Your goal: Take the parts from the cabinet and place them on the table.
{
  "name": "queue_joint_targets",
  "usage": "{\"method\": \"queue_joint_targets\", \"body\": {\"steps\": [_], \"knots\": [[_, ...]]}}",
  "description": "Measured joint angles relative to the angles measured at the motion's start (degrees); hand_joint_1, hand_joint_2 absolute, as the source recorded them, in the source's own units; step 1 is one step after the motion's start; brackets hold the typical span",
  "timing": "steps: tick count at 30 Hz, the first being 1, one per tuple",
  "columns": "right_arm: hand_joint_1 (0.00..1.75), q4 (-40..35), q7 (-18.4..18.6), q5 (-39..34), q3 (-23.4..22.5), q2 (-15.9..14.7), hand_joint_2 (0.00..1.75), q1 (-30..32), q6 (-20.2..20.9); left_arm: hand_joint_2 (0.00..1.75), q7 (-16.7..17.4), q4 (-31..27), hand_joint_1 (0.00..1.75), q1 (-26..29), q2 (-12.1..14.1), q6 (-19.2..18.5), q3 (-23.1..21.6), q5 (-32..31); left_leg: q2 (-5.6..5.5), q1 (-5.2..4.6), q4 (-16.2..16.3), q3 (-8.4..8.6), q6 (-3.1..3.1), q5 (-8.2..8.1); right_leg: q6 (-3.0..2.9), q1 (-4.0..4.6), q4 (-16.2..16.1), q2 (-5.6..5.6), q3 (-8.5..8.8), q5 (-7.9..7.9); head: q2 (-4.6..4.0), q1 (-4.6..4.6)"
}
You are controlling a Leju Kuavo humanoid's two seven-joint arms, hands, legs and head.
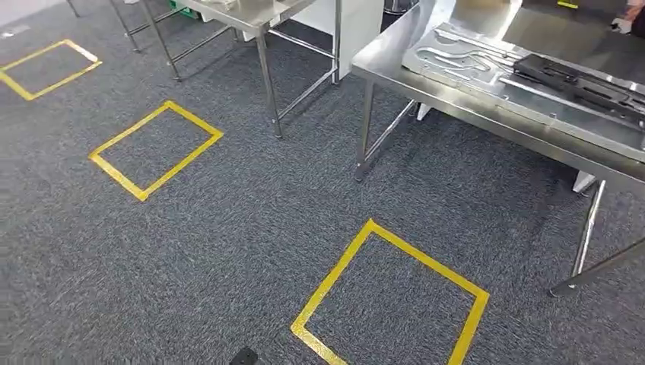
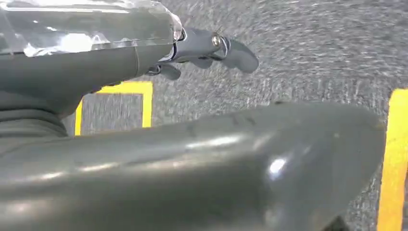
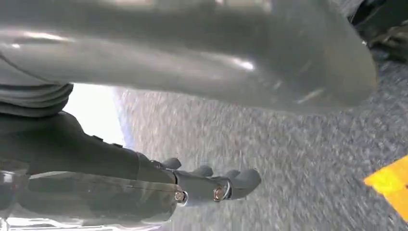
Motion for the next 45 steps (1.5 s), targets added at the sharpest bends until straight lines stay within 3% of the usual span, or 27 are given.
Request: {"method": "queue_joint_targets", "body": {"steps": [2,4,5,6,10,11,12,13,15,16,18,20,21,22,25,26,28,30,32,33,35,36,37,41,42,43,45], "knots": [[0.0,0.0,-0.6,1.0,0.5,-0.2,0.0,-0.1,0.1,0.0,-0.3,0.0,0.0,0.6,0.0,0.3,0.0,0.7,0.34,0.01,2.7,-0.83,-0.07,0.15,-0.06,0.25,0.2,-1.49,-0.12,-0.06,0.0,-0.02],[0.0,0.0,-0.8,1.4,1.1,-0.2,0.0,-0.3,0.1,0.0,-0.5,0.0,0.0,1.1,0.0,0.6,0.0,0.9,1.03,-0.04,-5.0,3.5,0.21,4.22,0.07,0.39,0.5,-2.77,-0.1,-0.24,0.0,0.0],[0.0,0.0,-0.8,1.5,1.3,-0.2,0.0,-0.3,0.1,0.0,-0.7,0.0,0.0,1.1,0.0,0.8,0.1,0.9,2.37,-0.12,-10.2,6.52,0.56,6.19,0.23,0.44,0.6,-3.34,-0.02,-0.38,0.0,0.0],[0.0,0.0,-0.8,1.5,1.4,-0.2,0.0,-0.3,0.0,0.0,-0.8,0.0,0.0,1.0,0.0,0.9,0.1,0.9,5.74,-0.46,-14.0,8.47,1.05,5.98,0.47,0.59,0.8,-3.87,0.13,-0.55,0.0,0.0],[0.0,0.0,-0.1,1.5,1.7,-0.2,0.0,-0.6,-0.3,0.0,-1.3,0.0,0.0,1.3,-0.1,1.3,0.1,0.8,3.42,-1.02,-14.4,8.01,2.09,6.37,1.74,0.81,0.8,-5.93,0.5,-0.68,0.0,0.0],[0.0,0.0,0.2,1.5,1.7,-0.3,0.0,-0.6,-0.4,0.0,-1.3,0.0,0.0,1.4,-0.2,1.4,0.1,0.8,2.85,-0.46,-15.1,8.58,2.65,7.02,2.31,0.7,1.0,-5.33,0.49,-1.01,0.0,0.0],[0.0,0.0,0.4,1.6,1.7,-0.4,0.0,-0.5,-0.6,0.0,-1.3,0.0,0.0,1.4,-0.2,1.5,0.1,0.8,2.36,-0.41,-15.2,8.34,2.78,7.27,2.76,0.44,2.1,-2.03,0.12,-2.24,0.0,0.02],[0.0,0.0,0.7,1.7,1.7,-0.4,0.0,-0.2,-0.6,0.0,-1.3,0.0,0.0,1.2,-0.2,1.6,0.1,0.7,1.78,-0.37,-15.2,8.02,3.15,7.55,2.87,0.29,5.6,-0.06,-1.52,-4.92,0.0,0.02],[0.0,0.0,1.1,1.9,1.7,-0.4,0.0,0.0,-0.7,0.0,-1.3,0.0,0.0,1.1,-0.5,1.6,0.1,0.8,0.44,-0.47,-15.2,7.59,3.28,7.72,3.07,0.11,14.9,0.99,-5.81,-9.48,0.0,0.02],[0.0,0.0,1.2,1.9,1.7,-0.4,0.0,0.0,-0.7,0.0,-1.3,0.0,0.0,1.2,-0.6,1.6,0.1,0.8,-0.27,-0.48,-15.1,7.47,3.25,7.79,3.13,0.06,18.1,1.07,-7.3,-10.16,0.0,0.0],[0.0,0.0,1.3,2.1,1.7,-0.5,0.0,0.0,-0.7,0.0,-1.2,0.1,0.0,1.4,-0.6,1.6,0.1,0.8,-1.84,-0.47,-14.9,7.49,3.14,7.85,3.14,-0.1,16.0,1.14,-6.51,-7.18,0.0,0.02],[0.0,0.0,1.4,2.1,1.7,-0.8,0.0,0.1,-0.7,0.0,-1.1,0.1,0.0,1.4,-0.7,1.6,0.1,0.7,-3.4,-0.46,-14.8,7.62,2.95,7.85,2.84,-0.29,5.9,2.29,-1.84,-1.56,0.0,0.02],[0.0,0.1,1.4,2.1,1.7,-0.9,0.0,0.2,-0.7,0.0,-1.1,0.1,0.0,1.4,-0.9,1.6,0.1,0.7,-3.95,-0.35,-14.7,7.5,2.69,7.87,2.53,-0.53,1.5,5.41,-0.01,-0.63,0.0,0.02],[0.0,0.1,1.4,2.1,1.7,-1.0,0.0,0.3,-0.7,0.0,-1.0,0.1,0.0,1.2,-0.9,1.6,0.1,0.7,-4.45,-0.66,-14.5,7.19,2.26,7.96,2.49,-0.37,1.0,6.59,0.17,-1.0,0.0,0.0],[0.0,0.1,1.4,2.3,1.7,-1.0,0.0,0.0,-0.8,0.0,-0.5,0.1,0.0,1.4,-1.0,1.6,0.1,0.7,-6.03,-0.18,-14.9,6.77,1.14,8.49,1.63,0.06,1.1,4.82,0.04,-0.75,0.0,0.0],[0.0,0.1,1.2,2.6,1.9,-1.0,0.0,-0.1,-0.8,0.0,-0.2,0.1,0.0,1.5,-1.0,1.6,0.1,0.7,-6.33,-0.47,-14.8,6.53,0.66,8.43,0.98,-0.52,0.3,3.88,0.3,-0.32,0.0,0.0],[0.0,0.1,1.1,3.1,2.3,-1.0,0.0,0.2,-0.9,0.0,-0.2,0.1,0.0,1.4,-1.0,1.7,0.1,0.8,-1.47,-0.51,-10.9,4.76,0.61,5.52,0.0,-0.41,-0.2,2.22,0.46,-0.08,0.0,0.0],[0.0,0.1,1.0,3.5,2.7,-1.0,0.0,0.5,-0.9,0.0,-0.3,0.1,0.0,1.2,-1.0,1.8,0.1,0.9,-0.02,-0.27,-1.7,0.52,0.2,0.83,-0.22,-0.11,-0.2,0.47,0.34,-0.19,0.0,0.0],[0.0,0.1,0.8,3.8,2.9,-1.1,0.0,0.5,-0.9,0.0,-0.7,0.1,0.0,1.4,-1.0,1.8,0.2,1.2,0.29,-0.06,3.8,-1.71,-0.15,-0.54,-0.24,0.08,-0.1,-1.1,0.24,-0.23,0.0,0.0],[0.0,0.1,0.8,4.0,3.0,-1.1,0.0,0.4,-0.9,0.0,-0.9,0.1,0.0,1.6,-1.0,1.8,0.2,1.4,0.49,-0.04,2.1,-0.61,-0.16,0.81,-0.17,0.11,0.0,-1.81,0.26,-0.29,0.0,0.0],[0.0,0.1,0.8,4.0,3.2,-1.1,0.0,0.2,-0.9,0.0,-1.1,0.1,0.0,1.6,-1.0,1.9,0.2,1.8,1.58,-0.08,-7.4,4.77,0.05,5.25,0.14,0.1,0.3,-3.13,0.38,-0.52,0.0,0.0],[0.0,0.1,0.8,4.0,3.2,-1.1,0.0,0.2,-0.9,0.0,-1.2,0.1,0.0,1.5,-1.0,1.9,0.2,1.8,3.67,-0.17,-12.5,7.73,0.36,6.85,0.37,0.13,0.5,-3.68,0.49,-0.72,0.0,0.0],[0.0,0.1,0.8,4.1,3.3,-1.1,0.0,0.2,-0.9,0.0,-1.2,0.1,0.0,1.3,-1.0,1.9,0.2,1.7,5.77,-0.77,-14.5,8.59,0.8,5.94,0.82,0.61,0.9,-4.2,0.43,-1.04,0.0,0.0],[0.0,0.1,0.9,4.1,3.5,-1.1,0.0,-0.4,-0.8,0.0,-0.9,0.2,0.0,1.6,-1.0,1.9,0.2,1.7,3.16,-0.83,-14.8,8.02,1.9,6.75,2.05,0.47,0.7,-6.03,0.94,-1.09,0.0,0.0],[0.0,0.1,0.9,4.1,3.5,-1.1,0.0,-0.4,-0.8,0.0,-0.8,0.2,0.0,1.6,-1.0,1.9,0.2,1.7,2.65,-0.39,-15.2,8.5,2.36,7.19,2.56,0.06,1.3,-4.44,0.87,-1.76,0.0,0.0],[0.0,0.1,1.0,4.1,3.5,-1.1,0.0,-0.2,-0.8,0.0,-0.7,0.2,0.0,1.5,-1.0,1.9,0.2,1.7,2.1,-0.33,-15.2,8.3,2.59,7.36,2.76,0.01,3.0,-1.39,0.09,-3.44,0.0,0.02],[0.0,0.1,1.3,4.3,3.7,-1.0,0.0,0.1,-0.7,0.0,-0.7,0.2,0.0,1.3,-1.1,1.9,0.2,1.7,0.86,-0.46,-15.2,7.88,2.99,7.63,2.9,-0.14,11.9,0.86,-3.99,-8.4,0.0,0.02]]}}
